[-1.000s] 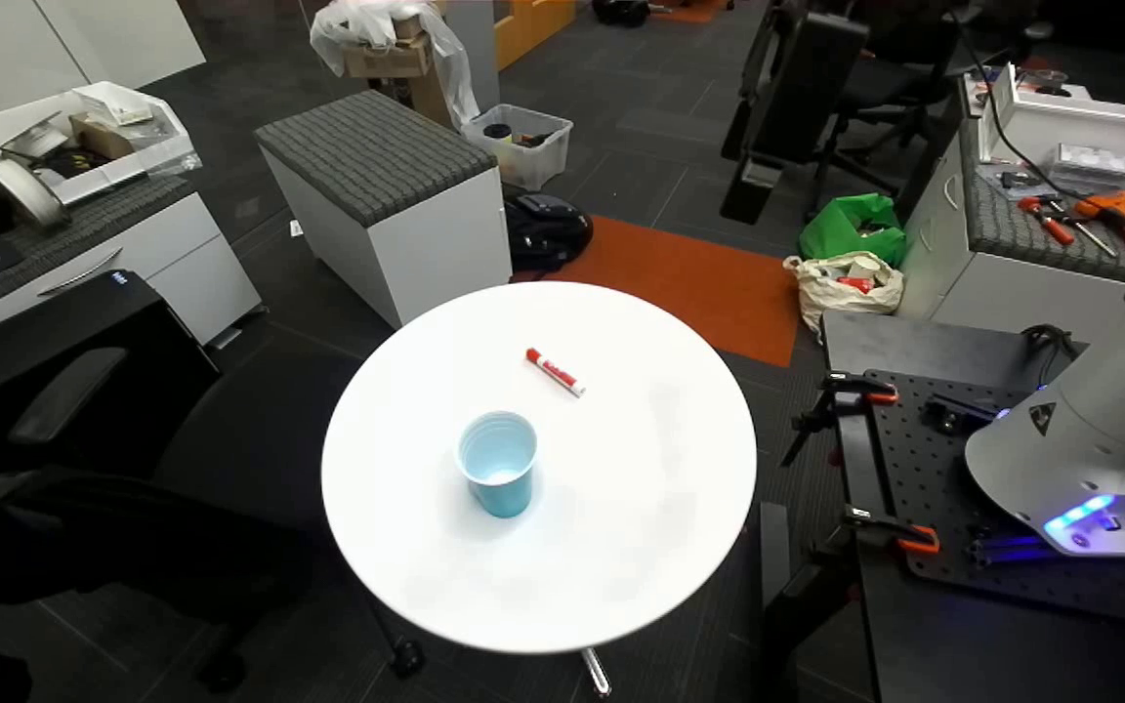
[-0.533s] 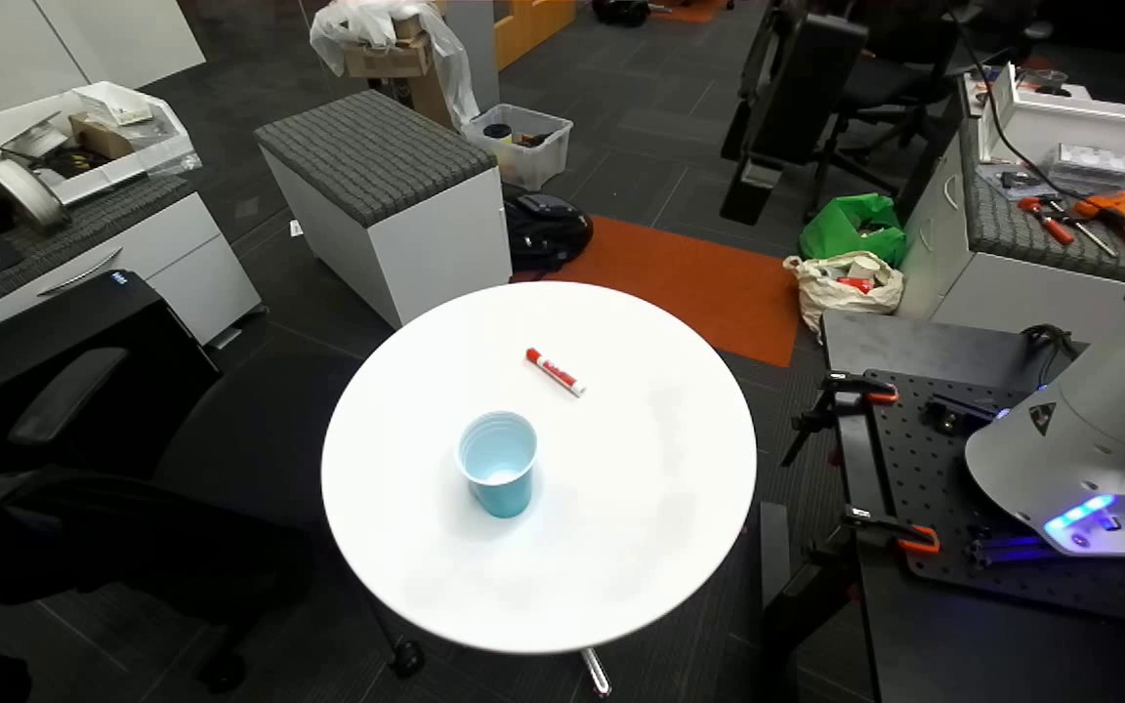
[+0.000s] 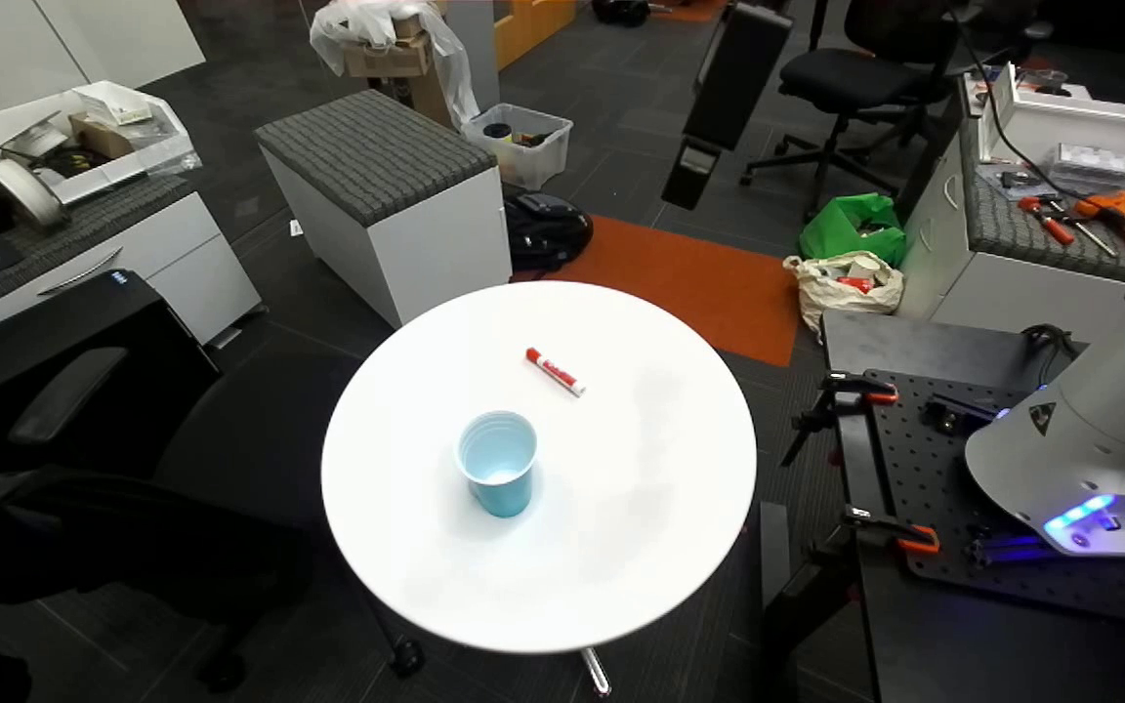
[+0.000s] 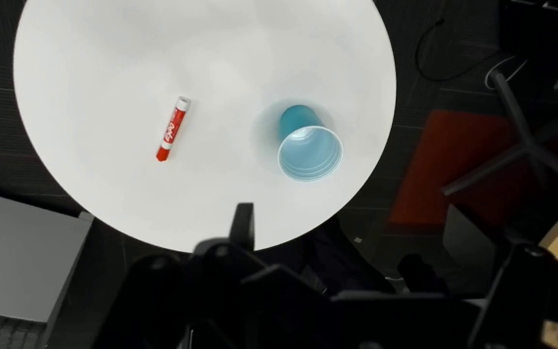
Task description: Put the marker inside the cup
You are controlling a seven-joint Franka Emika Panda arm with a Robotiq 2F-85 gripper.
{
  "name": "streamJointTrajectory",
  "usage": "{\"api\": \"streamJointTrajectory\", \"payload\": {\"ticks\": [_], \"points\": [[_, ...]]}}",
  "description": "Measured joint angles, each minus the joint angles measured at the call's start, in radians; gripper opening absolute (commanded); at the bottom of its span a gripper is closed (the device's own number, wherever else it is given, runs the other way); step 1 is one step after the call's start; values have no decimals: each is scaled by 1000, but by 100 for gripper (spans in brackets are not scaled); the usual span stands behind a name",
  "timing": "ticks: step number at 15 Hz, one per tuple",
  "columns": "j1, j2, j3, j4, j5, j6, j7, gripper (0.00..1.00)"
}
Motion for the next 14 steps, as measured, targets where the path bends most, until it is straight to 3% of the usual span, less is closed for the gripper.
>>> {"api": "streamJointTrajectory", "payload": {"ticks": [9,14], "points": [[-93,120,-4,16,0,91,217,100],[-118,215,-7,16,-2,195,265,100]]}}
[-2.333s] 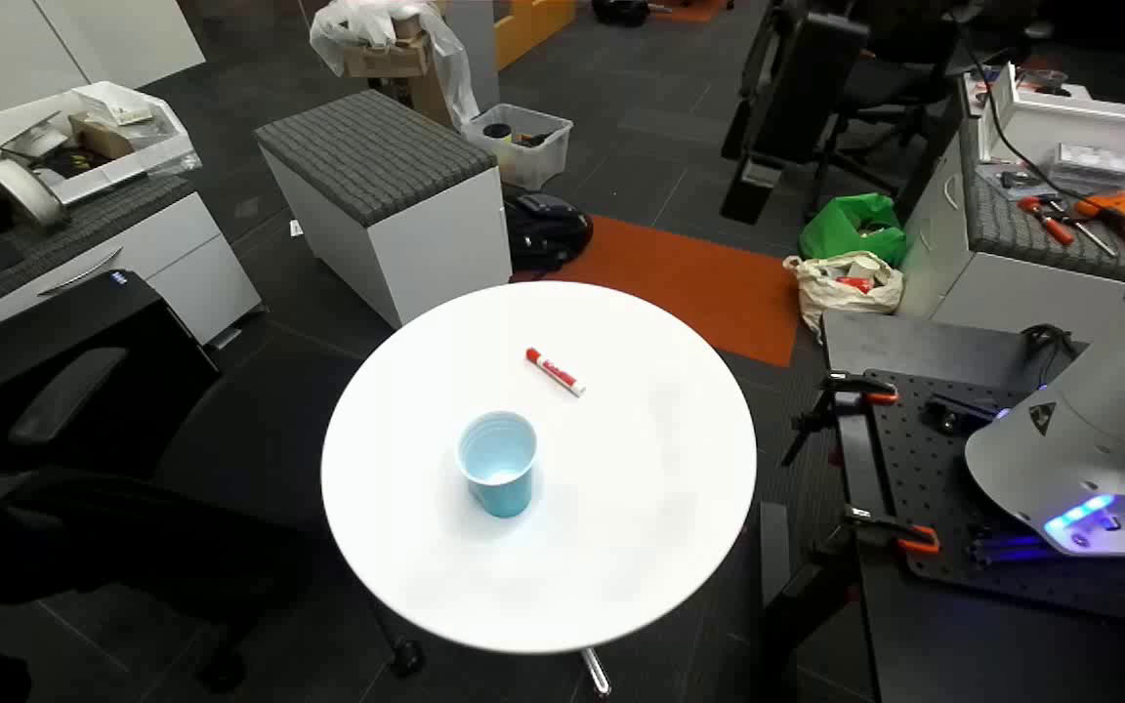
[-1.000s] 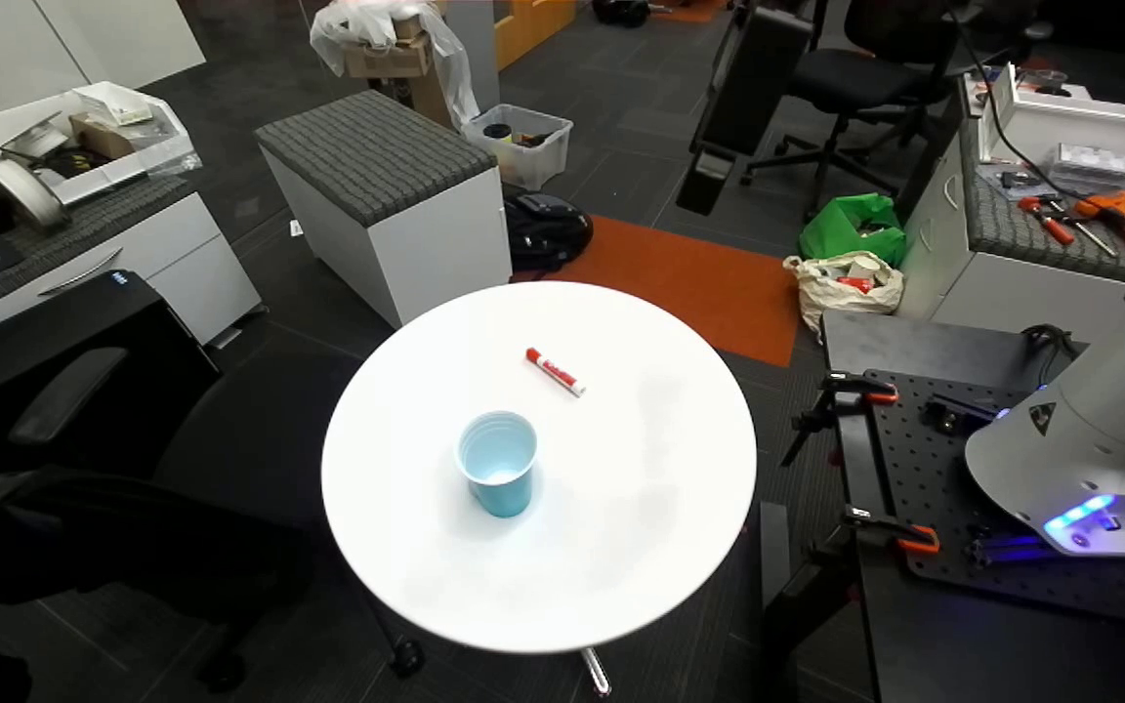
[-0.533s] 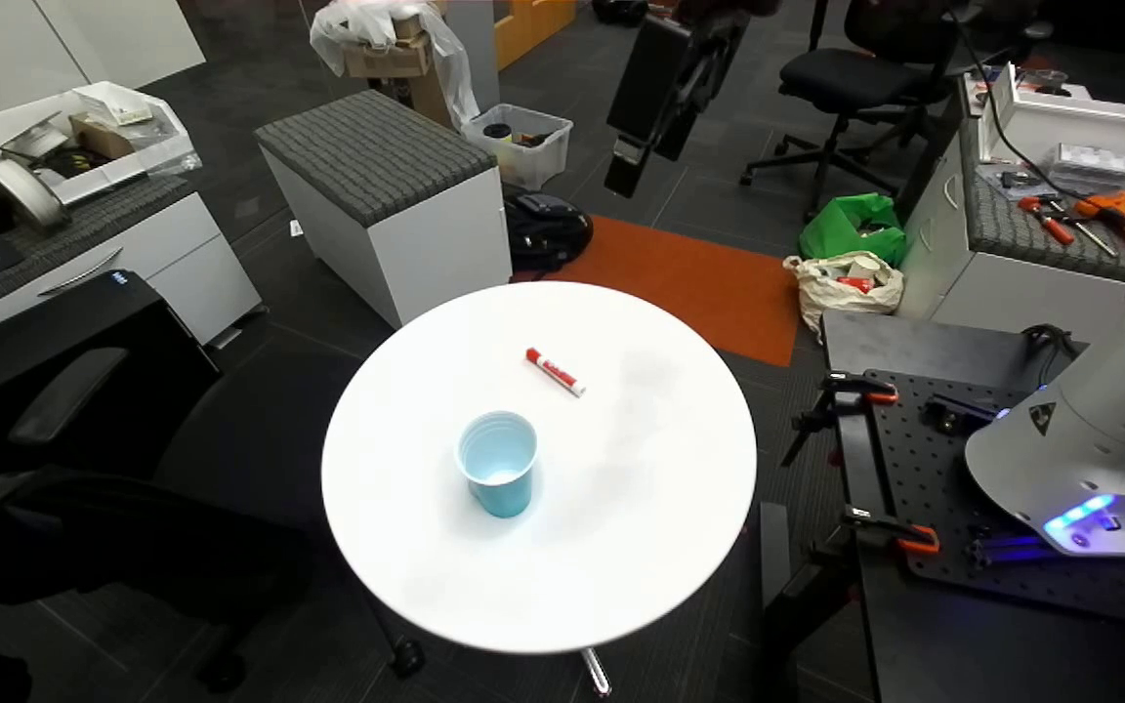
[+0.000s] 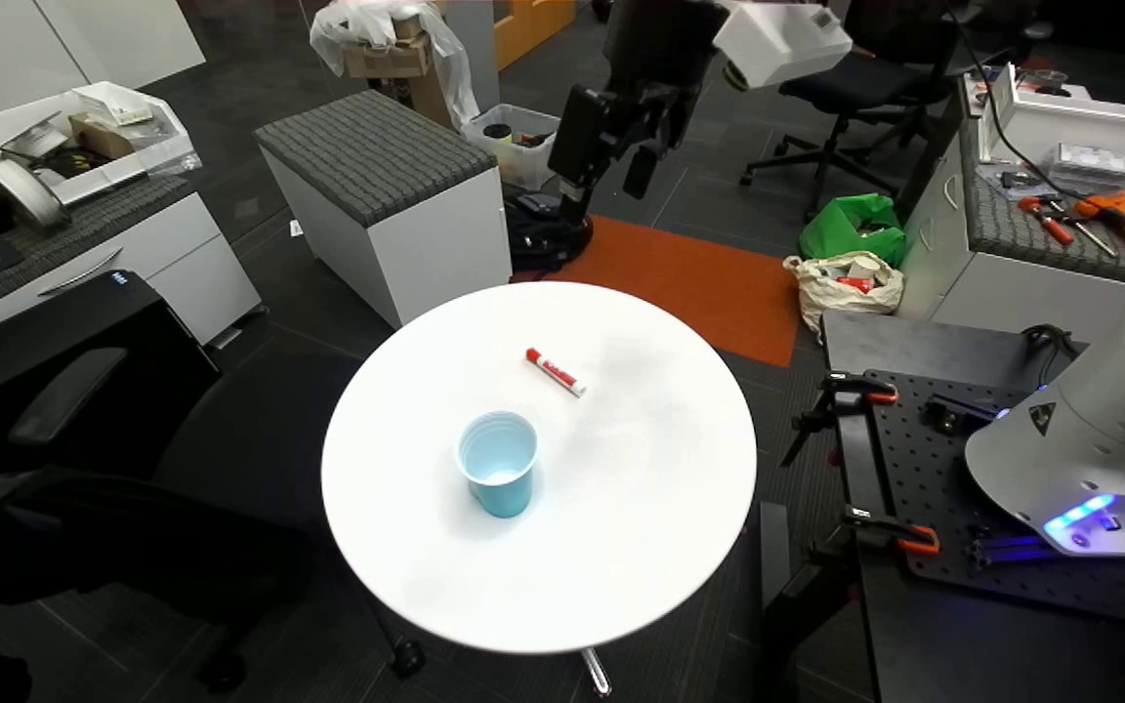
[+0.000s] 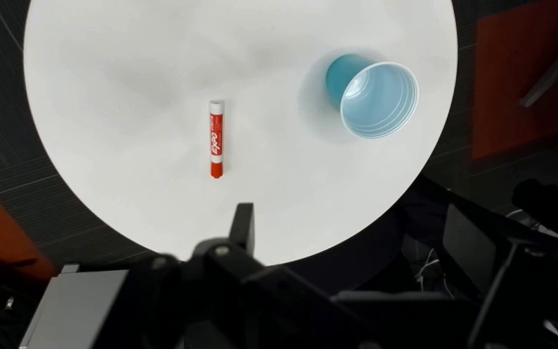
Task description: Put the marker inside the cup
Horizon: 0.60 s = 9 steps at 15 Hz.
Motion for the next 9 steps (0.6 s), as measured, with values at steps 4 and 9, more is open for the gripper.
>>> {"api": "streamJointTrajectory", "payload": {"ticks": [4,9], "points": [[-11,94,-1,0,-11,109,26,100],[-13,205,-16,6,-76,170,105,100]]}}
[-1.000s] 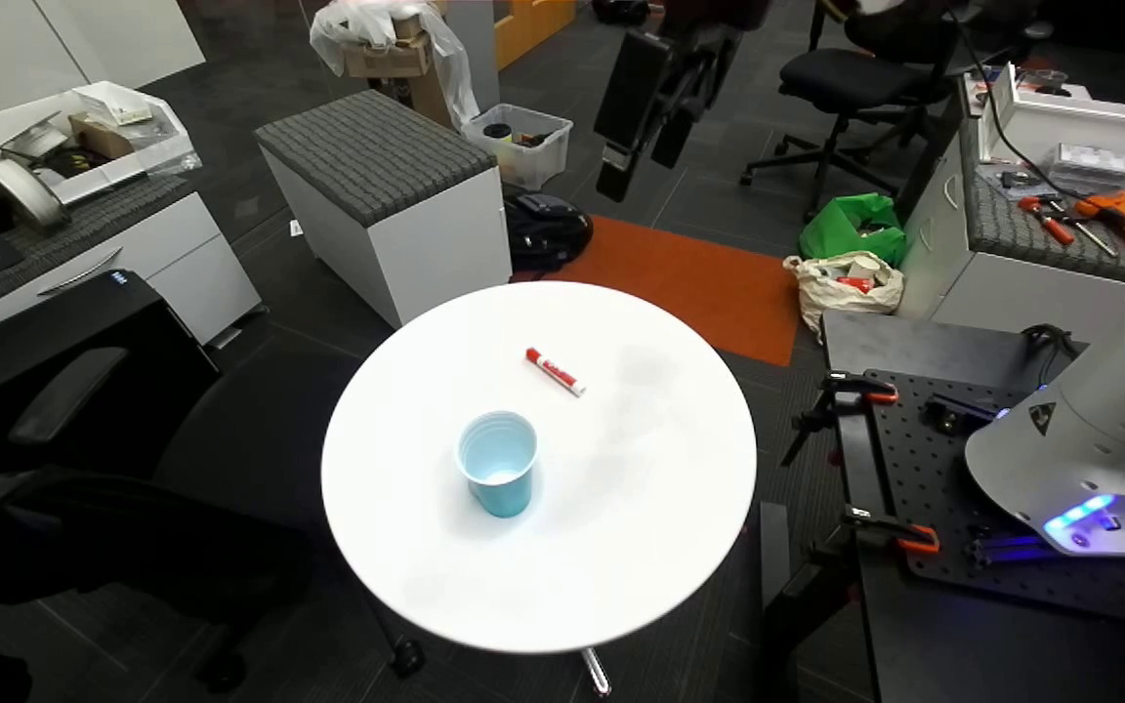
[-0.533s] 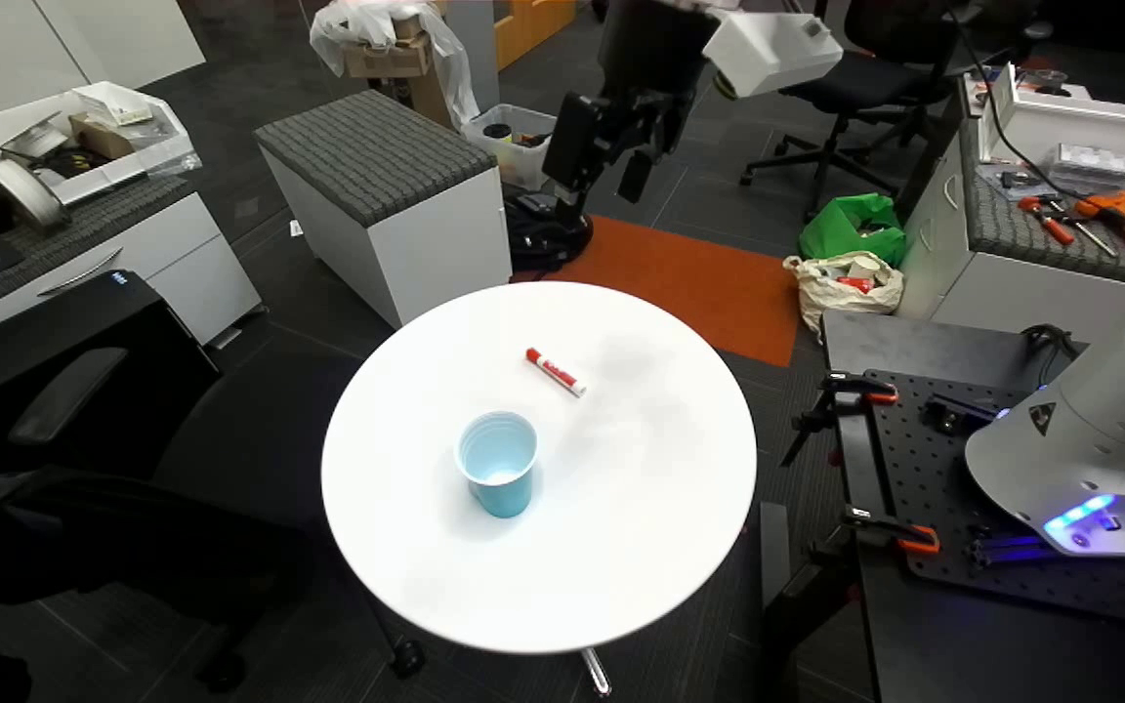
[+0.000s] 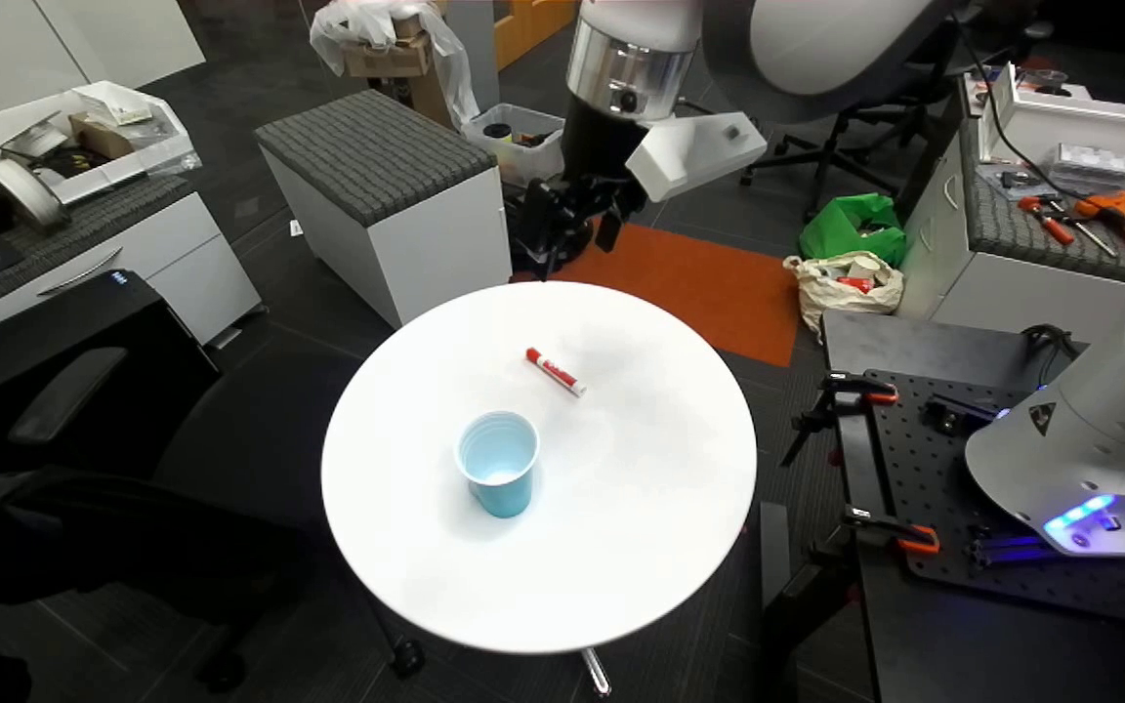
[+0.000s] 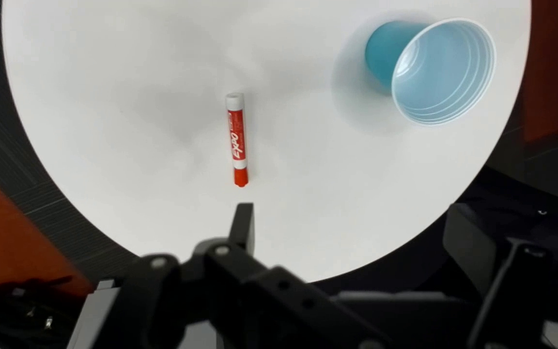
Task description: Put the marker inside the cup
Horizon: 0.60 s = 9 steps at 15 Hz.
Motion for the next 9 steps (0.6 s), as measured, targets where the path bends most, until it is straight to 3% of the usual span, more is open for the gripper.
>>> {"api": "streamJointTrajectory", "payload": {"ticks": [9], "points": [[6,153,-46,52,-38,0,47,100]]}}
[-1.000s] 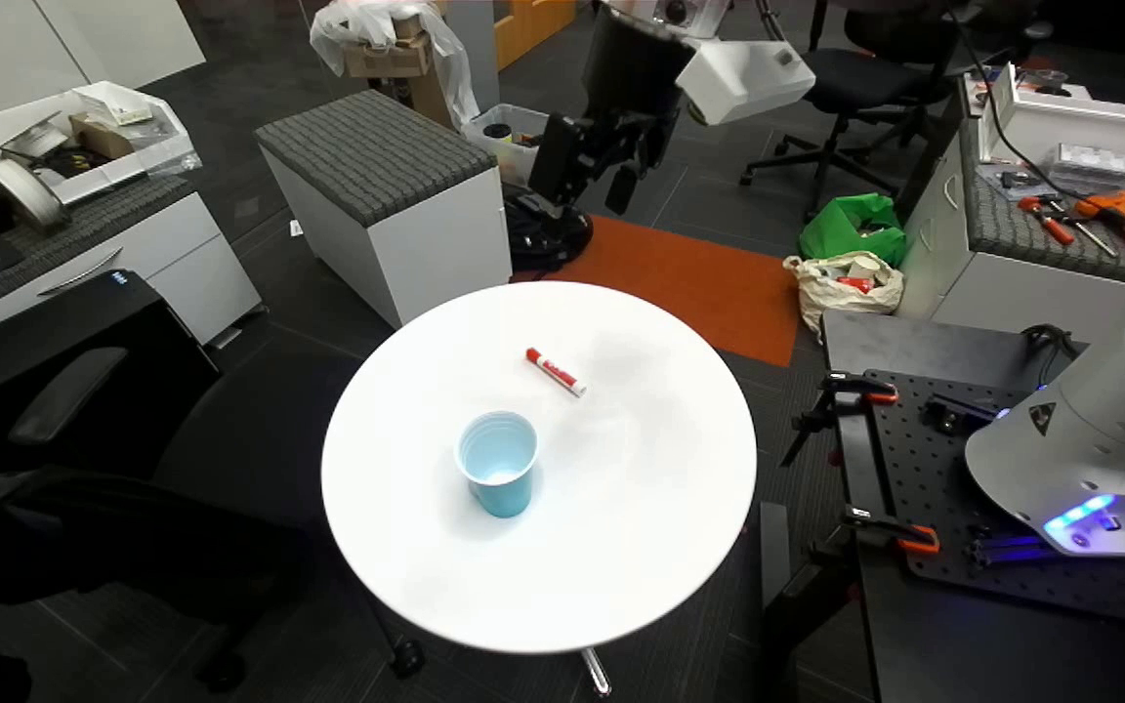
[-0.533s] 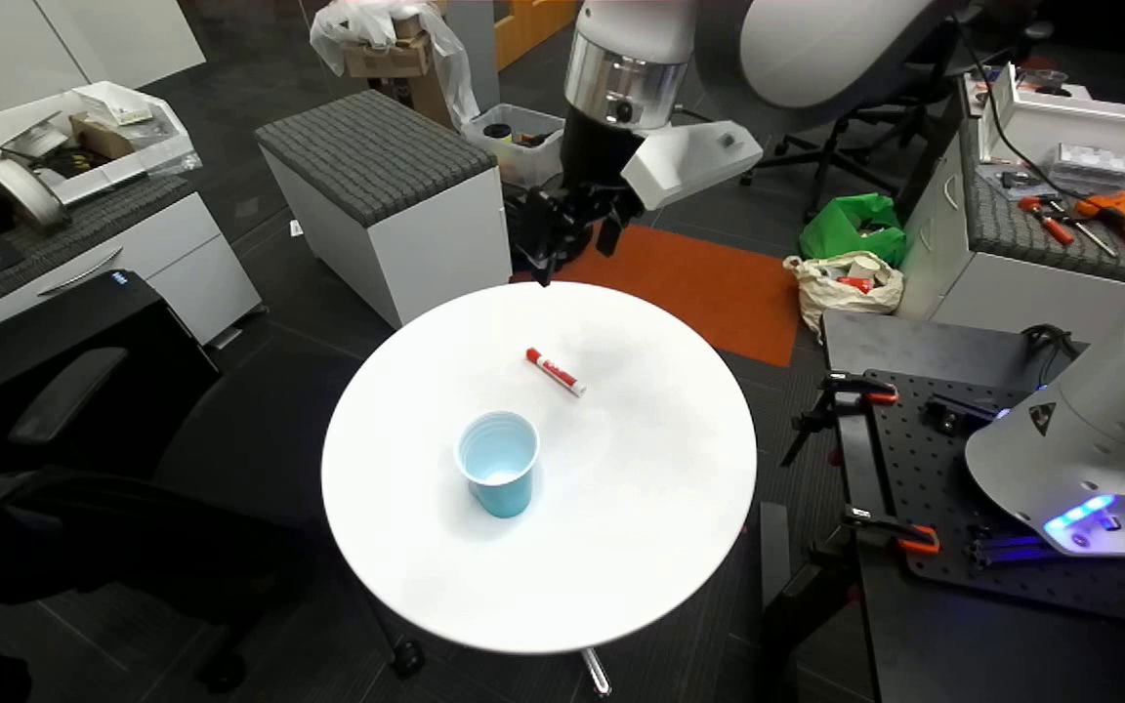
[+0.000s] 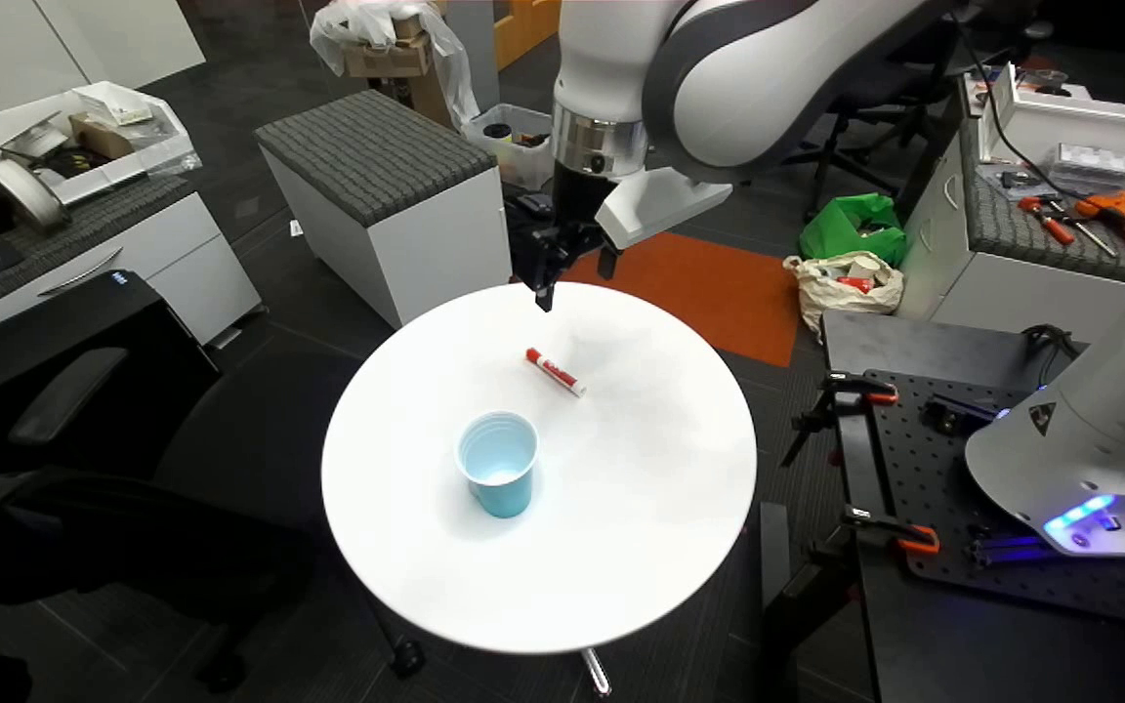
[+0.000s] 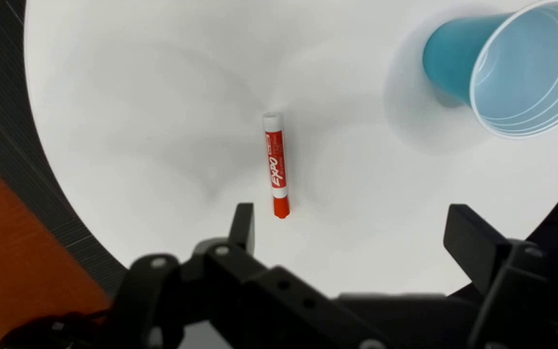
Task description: Put the marker inside the cup
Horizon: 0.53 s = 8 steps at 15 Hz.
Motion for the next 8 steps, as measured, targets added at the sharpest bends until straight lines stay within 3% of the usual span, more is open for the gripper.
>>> {"api": "streamJointTrajectory", "payload": {"ticks": [8], "points": [[18,103,-32,35,2,1,-10,100]]}}
